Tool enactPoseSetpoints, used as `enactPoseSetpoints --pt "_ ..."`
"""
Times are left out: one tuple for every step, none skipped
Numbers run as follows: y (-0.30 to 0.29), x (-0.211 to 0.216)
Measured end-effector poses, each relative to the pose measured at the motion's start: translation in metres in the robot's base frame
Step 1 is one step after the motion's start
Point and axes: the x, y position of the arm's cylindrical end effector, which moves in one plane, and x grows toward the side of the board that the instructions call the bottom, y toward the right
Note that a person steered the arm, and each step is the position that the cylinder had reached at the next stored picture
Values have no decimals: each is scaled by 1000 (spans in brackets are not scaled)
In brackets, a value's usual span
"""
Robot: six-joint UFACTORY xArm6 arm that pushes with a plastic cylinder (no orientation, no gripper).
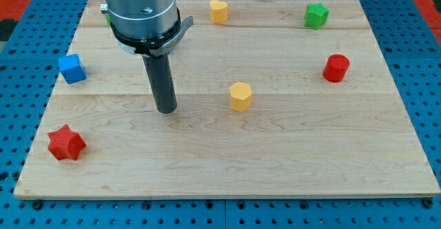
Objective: Push the hexagon vertical to the red circle
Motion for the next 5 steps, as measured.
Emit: enactPoseSetpoints --pt "0 -19" --pt "0 -23" --pt "15 -22" --pt "37 -32" --pt "40 -60"
